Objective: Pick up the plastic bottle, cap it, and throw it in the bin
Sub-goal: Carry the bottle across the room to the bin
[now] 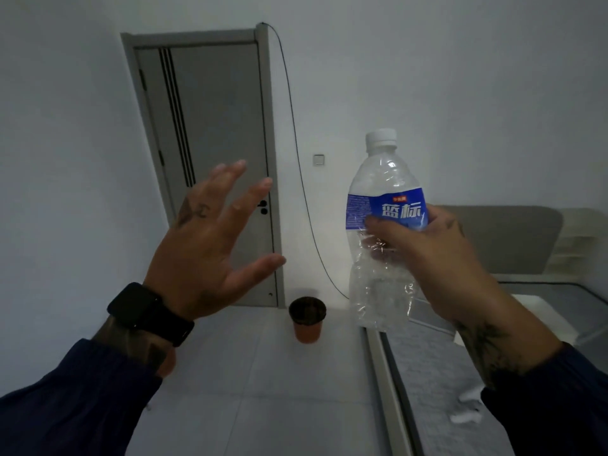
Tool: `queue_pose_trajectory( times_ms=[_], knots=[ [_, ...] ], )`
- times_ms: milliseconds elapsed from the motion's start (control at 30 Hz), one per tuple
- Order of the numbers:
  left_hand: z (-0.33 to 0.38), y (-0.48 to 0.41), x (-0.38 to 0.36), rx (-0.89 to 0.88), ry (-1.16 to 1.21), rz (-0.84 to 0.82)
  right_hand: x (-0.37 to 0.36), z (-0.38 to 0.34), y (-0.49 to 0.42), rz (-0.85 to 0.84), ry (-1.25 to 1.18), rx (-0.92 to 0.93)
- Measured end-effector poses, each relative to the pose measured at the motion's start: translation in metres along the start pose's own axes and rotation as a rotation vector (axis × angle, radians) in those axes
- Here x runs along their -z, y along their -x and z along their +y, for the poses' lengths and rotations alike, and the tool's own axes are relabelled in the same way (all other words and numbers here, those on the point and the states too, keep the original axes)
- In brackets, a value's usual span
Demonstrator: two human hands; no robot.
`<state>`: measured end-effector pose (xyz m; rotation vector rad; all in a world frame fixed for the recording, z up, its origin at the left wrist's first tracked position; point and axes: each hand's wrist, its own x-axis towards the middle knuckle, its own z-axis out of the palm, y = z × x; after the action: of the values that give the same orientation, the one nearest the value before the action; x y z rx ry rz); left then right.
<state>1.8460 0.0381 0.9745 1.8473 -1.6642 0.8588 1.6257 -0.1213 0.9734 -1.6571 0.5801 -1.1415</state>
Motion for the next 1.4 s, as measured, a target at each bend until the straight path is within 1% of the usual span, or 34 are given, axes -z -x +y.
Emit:
queue_pose_trajectory(
  times_ms=[233, 467, 700, 867, 1033, 1167, 1300, 1400],
  knots=[
    [-0.074, -0.076, -0.116, -0.064, 0.013, -0.023, -0.027, 0.077, -0.128, 0.045, 0.025, -0.013],
    [-0.166, -0.179, -0.235, -0.032, -0.025, -0.054, -0.061, 0.155, -0.301, 0.029, 0.017, -0.026],
    [-0.247, -0.255, -0.315, -0.017, -0.065, -0.046, -0.1, 0.207, -0.439, -0.01, 0.01, -0.049],
    [-0.307, -0.305, -0.383, 0.006, -0.041, -0.033, -0.125, 0.249, -0.531, -0.016, 0.034, -0.057],
    [-0.376, -0.362, -0.479, -0.01, -0.016, -0.029, -0.153, 0.309, -0.627, 0.013, 0.058, -0.059],
    [-0.438, -0.423, -0.568, -0.014, 0.043, -0.034, -0.178, 0.361, -0.718, 0.033, 0.089, -0.097],
    [-0.481, -0.478, -0.647, -0.027, 0.095, -0.03, -0.189, 0.406, -0.796, 0.061, 0.105, -0.121],
    [-0.5, -0.503, -0.702, -0.021, 0.117, -0.039, -0.191, 0.443, -0.84, 0.061, 0.098, -0.148]
  ],
)
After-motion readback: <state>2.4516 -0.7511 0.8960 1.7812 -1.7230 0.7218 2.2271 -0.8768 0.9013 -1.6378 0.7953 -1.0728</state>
